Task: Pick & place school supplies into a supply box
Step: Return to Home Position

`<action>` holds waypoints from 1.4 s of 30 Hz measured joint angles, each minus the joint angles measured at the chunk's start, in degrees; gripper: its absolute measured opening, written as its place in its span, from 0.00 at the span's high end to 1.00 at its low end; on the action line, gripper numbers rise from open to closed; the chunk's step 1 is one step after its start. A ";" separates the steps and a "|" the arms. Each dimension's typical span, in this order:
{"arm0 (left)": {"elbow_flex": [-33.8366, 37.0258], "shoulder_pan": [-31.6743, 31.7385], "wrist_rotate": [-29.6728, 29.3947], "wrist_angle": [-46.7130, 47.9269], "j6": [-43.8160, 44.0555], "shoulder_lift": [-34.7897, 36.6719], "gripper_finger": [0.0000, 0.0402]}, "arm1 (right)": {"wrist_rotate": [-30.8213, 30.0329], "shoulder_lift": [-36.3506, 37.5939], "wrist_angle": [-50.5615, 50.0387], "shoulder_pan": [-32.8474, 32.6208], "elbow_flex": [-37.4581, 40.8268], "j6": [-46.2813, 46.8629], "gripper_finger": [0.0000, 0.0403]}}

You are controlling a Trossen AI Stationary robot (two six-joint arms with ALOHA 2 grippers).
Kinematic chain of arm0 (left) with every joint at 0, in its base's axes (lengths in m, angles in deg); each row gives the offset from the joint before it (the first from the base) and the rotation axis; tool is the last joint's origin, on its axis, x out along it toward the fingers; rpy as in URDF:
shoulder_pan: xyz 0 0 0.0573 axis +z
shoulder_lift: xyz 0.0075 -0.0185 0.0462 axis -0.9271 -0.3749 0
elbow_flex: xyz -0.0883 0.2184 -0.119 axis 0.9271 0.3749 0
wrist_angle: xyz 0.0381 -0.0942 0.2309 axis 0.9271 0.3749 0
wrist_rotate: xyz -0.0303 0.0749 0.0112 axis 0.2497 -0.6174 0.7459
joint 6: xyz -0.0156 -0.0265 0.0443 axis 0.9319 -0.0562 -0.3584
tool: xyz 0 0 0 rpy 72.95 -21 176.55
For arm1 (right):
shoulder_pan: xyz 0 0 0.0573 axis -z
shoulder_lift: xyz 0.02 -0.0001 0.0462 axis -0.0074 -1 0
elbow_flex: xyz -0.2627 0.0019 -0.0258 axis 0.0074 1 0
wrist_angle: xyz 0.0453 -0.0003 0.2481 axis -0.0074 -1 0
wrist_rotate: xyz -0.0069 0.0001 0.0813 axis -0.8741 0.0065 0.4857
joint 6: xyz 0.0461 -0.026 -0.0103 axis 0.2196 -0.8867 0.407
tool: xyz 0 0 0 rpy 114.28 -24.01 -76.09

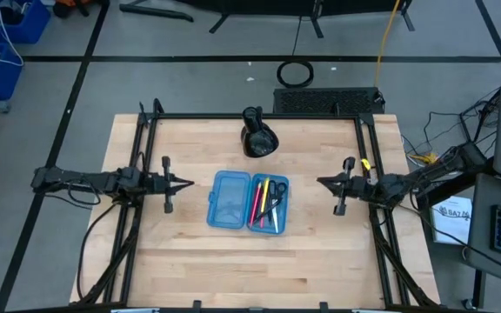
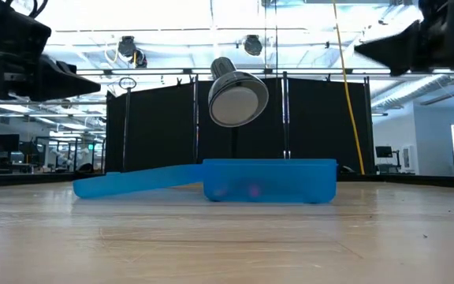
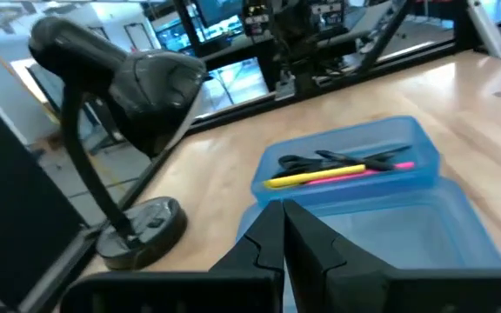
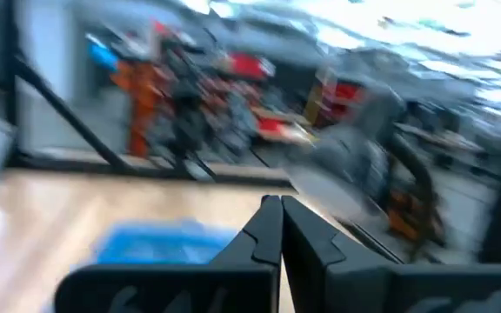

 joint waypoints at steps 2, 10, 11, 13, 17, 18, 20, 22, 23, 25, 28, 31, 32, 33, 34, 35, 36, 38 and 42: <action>-0.01 1.15 2.52 0.46 0.56 -0.16 0.98 | 7.31 2.81 -0.22 2.23 0.00 0.60 1.00; 0.05 5.60 12.08 0.91 -0.69 -0.27 0.99 | 19.57 7.84 -8.73 11.28 0.00 6.48 1.00; 0.08 6.20 13.47 0.99 -0.89 -0.28 0.99 | 20.52 7.97 -9.11 12.38 0.00 6.90 1.00; 0.10 7.39 15.69 1.07 -0.83 -0.40 0.99 | 22.13 8.12 -9.14 14.35 0.00 7.79 1.00; 0.10 8.56 19.38 0.66 -0.73 -0.38 0.99 | 27.73 8.34 -7.16 16.85 0.00 8.80 1.00; 0.10 8.56 19.47 0.64 -0.70 -0.38 0.99 | 28.13 8.45 -6.51 17.07 0.00 8.44 1.00; 0.10 8.56 19.19 0.64 -0.11 -0.38 0.99 | 26.77 8.96 -5.54 17.31 0.00 6.97 1.00; 0.10 8.56 18.36 0.69 1.03 -0.38 0.98 | 24.53 9.99 -4.74 17.41 0.00 5.40 1.00; 0.10 8.49 17.93 0.72 1.46 -0.38 0.98 | 23.75 10.82 -4.71 17.43 0.00 4.71 1.00; 0.10 8.14 17.35 0.81 2.17 -0.29 0.99 | 23.66 12.84 -4.97 17.41 0.00 4.13 1.00; 0.10 7.05 15.55 1.04 1.99 -0.25 0.99 | 23.53 16.53 -10.97 17.39 -0.96 5.04 1.00; 0.10 5.75 13.97 1.12 0.80 -0.23 0.99 | 23.50 21.02 -24.21 17.39 -2.89 6.42 1.00; 0.10 5.30 13.30 1.10 0.54 -0.23 0.99 | 23.50 22.55 -27.82 17.39 -3.16 7.19 1.00; 0.10 4.97 12.53 1.07 0.22 -0.23 0.99 | 23.50 24.13 -30.40 17.39 -3.27 7.88 1.00; 0.10 4.72 11.72 1.05 -0.01 -0.23 0.99 | 23.50 25.76 -31.96 17.39 -3.30 8.35 1.00; 0.10 4.56 11.06 1.01 -0.31 -0.23 0.99 | 23.48 27.45 -33.25 17.39 -3.30 8.66 1.00; 0.10 4.45 10.86 0.86 -0.58 -0.23 0.99 | 23.46 29.08 -34.25 17.39 -3.30 8.70 1.00; 0.10 4.26 10.77 0.59 -1.05 -0.23 0.99 | 23.33 29.49 -33.33 17.39 -3.15 8.38 1.00; 0.10 4.28 10.38 0.47 -0.79 -0.25 0.98 | 23.31 29.39 -33.30 17.41 -3.13 6.66 1.00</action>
